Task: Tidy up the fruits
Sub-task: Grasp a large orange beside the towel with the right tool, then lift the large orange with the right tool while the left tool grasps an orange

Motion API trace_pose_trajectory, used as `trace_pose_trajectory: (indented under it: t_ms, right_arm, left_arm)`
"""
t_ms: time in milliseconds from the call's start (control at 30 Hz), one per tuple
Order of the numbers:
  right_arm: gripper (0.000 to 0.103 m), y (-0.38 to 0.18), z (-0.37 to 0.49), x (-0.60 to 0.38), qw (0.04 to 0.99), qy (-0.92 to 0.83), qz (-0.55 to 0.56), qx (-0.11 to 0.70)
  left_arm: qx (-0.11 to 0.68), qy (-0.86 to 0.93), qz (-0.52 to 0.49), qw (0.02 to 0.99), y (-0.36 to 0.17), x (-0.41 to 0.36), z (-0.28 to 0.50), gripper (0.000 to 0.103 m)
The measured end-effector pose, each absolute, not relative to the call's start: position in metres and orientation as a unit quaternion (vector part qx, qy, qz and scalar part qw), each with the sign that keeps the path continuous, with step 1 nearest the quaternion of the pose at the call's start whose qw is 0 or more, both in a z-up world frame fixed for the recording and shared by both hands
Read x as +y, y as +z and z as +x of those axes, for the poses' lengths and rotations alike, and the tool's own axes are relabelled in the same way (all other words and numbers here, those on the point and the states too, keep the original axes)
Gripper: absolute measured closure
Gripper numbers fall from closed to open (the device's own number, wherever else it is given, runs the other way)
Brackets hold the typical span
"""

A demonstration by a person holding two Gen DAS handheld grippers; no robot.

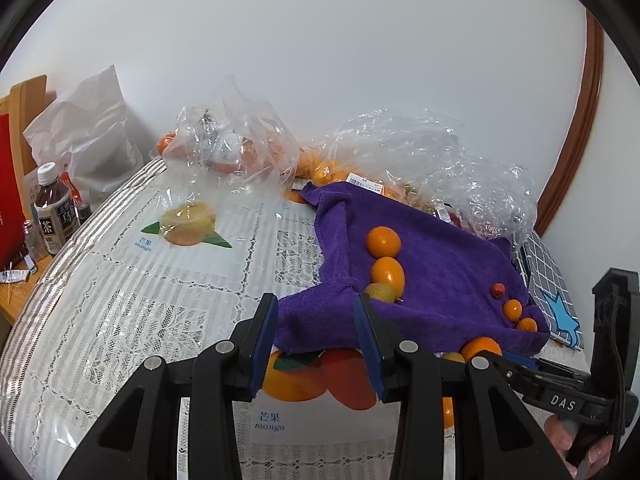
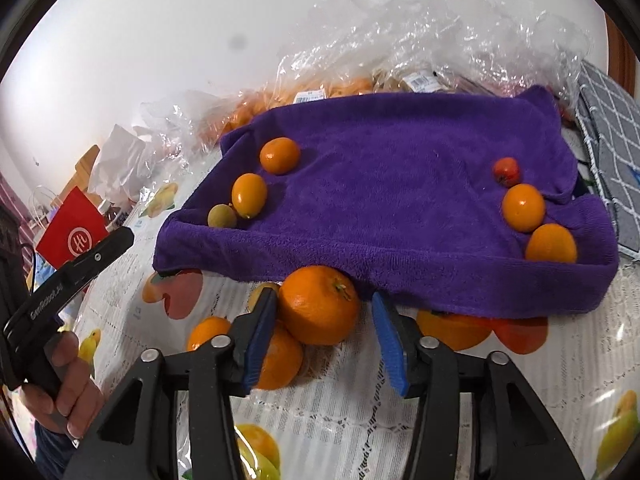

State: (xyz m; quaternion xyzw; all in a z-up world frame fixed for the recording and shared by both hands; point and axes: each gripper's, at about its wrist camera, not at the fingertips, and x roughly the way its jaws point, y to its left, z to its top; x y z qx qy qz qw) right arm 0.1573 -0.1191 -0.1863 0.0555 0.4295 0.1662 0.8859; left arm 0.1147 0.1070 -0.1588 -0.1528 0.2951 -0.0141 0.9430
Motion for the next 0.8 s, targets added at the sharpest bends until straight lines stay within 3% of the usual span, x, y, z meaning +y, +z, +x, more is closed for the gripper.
trace_pose_trajectory:
  t_ms: [100,167,800]
  right_arm:
    - [0.052,-0.189,0.161,-0.12,0.881,0.173,0.068,0.435]
    - [0.061,-0.189,0.161,-0.122,0.88,0.178,0.074,0.434]
    - [0.061,-0.172,0.103,-0.199,0.917,0.06,0.001,0.394]
  left_arm:
    - [0.295,-0.015,-0.147,0.944,-0.159,0.104,0.114,0.066]
    - [0.296,-0.015,-0.144,0.944,-0.159,0.103,0.115,0.066]
    - [0.296,-0.022,-0.116,0.948,-0.16,0.091,0.112,0.066]
